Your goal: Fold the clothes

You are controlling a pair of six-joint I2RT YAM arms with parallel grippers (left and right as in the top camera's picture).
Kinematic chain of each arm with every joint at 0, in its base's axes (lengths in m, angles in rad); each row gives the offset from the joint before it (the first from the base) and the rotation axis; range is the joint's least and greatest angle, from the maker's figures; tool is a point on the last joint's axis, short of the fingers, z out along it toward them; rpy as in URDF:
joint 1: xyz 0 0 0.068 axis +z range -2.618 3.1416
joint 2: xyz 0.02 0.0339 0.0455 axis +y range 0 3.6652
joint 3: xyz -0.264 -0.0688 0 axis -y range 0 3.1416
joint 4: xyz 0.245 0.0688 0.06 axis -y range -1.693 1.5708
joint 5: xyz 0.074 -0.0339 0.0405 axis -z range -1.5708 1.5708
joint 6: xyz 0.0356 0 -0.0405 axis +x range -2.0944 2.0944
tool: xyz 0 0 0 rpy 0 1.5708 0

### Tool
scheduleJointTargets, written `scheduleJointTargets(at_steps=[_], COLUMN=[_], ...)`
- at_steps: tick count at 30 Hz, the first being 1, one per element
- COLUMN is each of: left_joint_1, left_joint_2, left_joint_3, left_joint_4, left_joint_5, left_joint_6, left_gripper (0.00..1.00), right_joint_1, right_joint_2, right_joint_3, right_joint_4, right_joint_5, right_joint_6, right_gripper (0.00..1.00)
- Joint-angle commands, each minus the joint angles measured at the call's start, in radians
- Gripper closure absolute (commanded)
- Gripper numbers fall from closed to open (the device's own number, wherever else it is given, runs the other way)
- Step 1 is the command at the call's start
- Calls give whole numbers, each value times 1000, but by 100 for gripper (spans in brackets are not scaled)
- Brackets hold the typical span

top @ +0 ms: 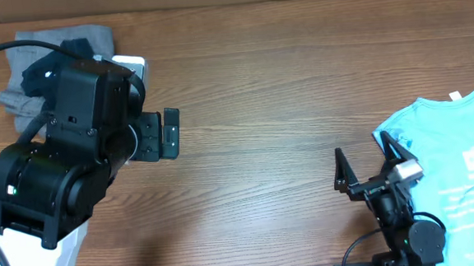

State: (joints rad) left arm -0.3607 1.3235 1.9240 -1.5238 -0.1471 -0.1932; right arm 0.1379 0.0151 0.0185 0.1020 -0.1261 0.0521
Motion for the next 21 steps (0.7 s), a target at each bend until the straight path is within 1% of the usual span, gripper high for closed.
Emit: scheduleJointTargets(at_steps=[1,5,9,21], left_joint_1=[-8,-8,-8,-8], left_joint_2=[15,25,34,38], left_joint_3=[3,3,3,3], left_joint_4=[2,2,2,2], left_joint_5=[-10,-10,-10,-10], left_joint_6=[-21,-21,-21,-21], left_gripper=[0,0,0,0], right_joint_1=[-3,-3,-3,-3], right_joint_2=[-12,-12,-12,-8], right_joint_3=[-11,-11,-10,-10], right_joint_4=[-20,-79,-176,-172], right_joint_5=[-7,-9,-5,-5], right_joint_6=[0,0,0,0], right_gripper=[0,0,0,0])
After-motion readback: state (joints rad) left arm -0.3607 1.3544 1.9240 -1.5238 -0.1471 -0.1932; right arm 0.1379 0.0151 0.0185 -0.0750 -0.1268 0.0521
